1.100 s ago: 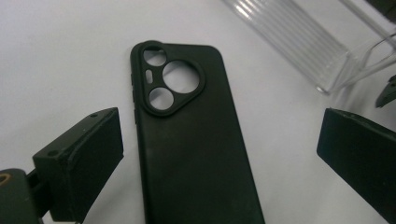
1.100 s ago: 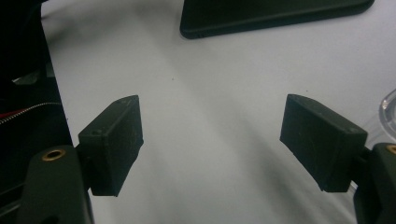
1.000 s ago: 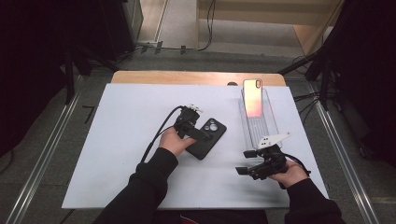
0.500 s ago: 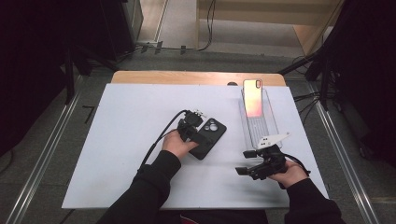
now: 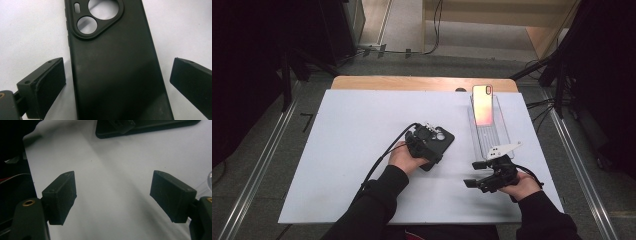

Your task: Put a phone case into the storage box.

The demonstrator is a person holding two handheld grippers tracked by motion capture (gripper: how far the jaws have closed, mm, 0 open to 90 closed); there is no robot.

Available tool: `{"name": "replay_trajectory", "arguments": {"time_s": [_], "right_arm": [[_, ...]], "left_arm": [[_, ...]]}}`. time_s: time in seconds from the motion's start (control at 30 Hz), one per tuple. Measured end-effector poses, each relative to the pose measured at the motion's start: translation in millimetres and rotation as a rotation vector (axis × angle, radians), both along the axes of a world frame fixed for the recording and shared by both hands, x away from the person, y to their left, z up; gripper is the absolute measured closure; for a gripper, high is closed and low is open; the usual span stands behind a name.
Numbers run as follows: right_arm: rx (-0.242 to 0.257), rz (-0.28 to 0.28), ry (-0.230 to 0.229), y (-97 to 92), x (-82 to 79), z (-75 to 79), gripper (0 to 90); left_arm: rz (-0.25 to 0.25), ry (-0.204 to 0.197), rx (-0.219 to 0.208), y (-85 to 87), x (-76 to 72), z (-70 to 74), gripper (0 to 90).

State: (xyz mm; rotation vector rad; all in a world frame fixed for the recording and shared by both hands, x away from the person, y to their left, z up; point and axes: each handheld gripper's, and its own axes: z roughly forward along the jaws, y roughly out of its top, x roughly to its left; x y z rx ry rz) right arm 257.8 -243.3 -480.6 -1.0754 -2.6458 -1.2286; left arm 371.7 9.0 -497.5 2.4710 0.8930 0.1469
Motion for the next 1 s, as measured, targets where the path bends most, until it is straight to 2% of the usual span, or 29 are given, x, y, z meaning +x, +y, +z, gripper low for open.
{"name": "replay_trajectory", "arguments": {"time_s": [0.17,0.23,0.57,0.77,1.0], "right_arm": [[-0.002,0.0,-0.001,0.1,0.1,-0.1,19.3],[-0.002,-0.001,-0.001,0.1,0.1,-0.2,19.3],[-0.01,-0.001,0.002,0.7,0.0,-0.6,19.3],[-0.014,-0.003,0.002,1.3,0.2,-0.8,19.3],[-0.014,-0.002,0.001,1.5,0.2,-1.0,19.3]], "left_arm": [[0.021,-0.042,0.044,-6.0,-4.9,-2.1,0.4],[0.03,-0.066,0.061,-7.4,-7.5,-2.9,3.2],[0.069,-0.085,0.054,-8.3,-12.2,-3.8,5.2],[0.068,-0.083,0.049,-6.0,-12.3,-1.9,11.7],[0.069,-0.079,0.038,-3.5,-11.3,-0.8,14.5]]}}
